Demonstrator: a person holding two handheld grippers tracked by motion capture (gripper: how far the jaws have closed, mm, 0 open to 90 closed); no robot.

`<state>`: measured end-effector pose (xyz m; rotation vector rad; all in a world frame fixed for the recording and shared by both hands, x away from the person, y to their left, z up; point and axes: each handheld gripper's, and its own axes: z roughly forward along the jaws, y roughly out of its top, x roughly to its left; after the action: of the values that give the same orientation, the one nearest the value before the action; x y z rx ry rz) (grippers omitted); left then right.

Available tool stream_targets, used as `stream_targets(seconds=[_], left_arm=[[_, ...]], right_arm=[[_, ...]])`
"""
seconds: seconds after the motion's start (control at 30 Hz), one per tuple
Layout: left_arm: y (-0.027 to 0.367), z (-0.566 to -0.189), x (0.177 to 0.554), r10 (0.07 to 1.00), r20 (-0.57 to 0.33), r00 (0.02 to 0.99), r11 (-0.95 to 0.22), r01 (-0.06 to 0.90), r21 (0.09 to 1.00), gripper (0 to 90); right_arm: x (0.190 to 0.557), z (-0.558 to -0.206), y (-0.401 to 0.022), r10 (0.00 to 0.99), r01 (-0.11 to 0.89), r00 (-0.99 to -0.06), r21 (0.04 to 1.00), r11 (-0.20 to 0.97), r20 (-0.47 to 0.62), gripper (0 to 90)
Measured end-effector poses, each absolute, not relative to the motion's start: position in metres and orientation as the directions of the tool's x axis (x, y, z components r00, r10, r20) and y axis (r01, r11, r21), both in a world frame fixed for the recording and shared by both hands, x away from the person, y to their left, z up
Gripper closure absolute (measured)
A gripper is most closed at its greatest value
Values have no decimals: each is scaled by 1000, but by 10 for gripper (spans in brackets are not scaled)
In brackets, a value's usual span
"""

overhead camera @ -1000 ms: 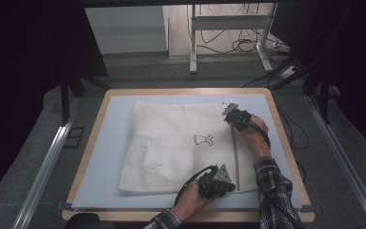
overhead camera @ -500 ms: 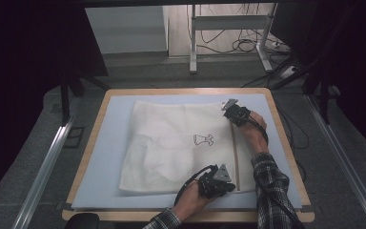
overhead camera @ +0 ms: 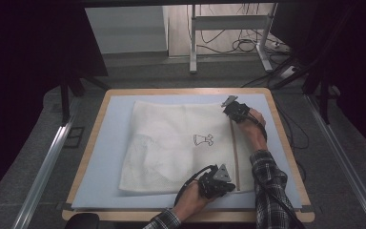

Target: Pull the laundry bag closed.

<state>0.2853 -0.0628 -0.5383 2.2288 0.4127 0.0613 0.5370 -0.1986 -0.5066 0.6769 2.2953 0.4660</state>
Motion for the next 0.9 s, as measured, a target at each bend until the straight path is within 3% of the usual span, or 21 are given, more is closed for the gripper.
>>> stream_targets(seconds=[0.9], left_arm=[[-63, -538, 285, 314, -85, 946, -592, 265, 761, 899]], right_arm=[[550, -507, -197, 595, 346, -618, 501, 793, -514, 860]])
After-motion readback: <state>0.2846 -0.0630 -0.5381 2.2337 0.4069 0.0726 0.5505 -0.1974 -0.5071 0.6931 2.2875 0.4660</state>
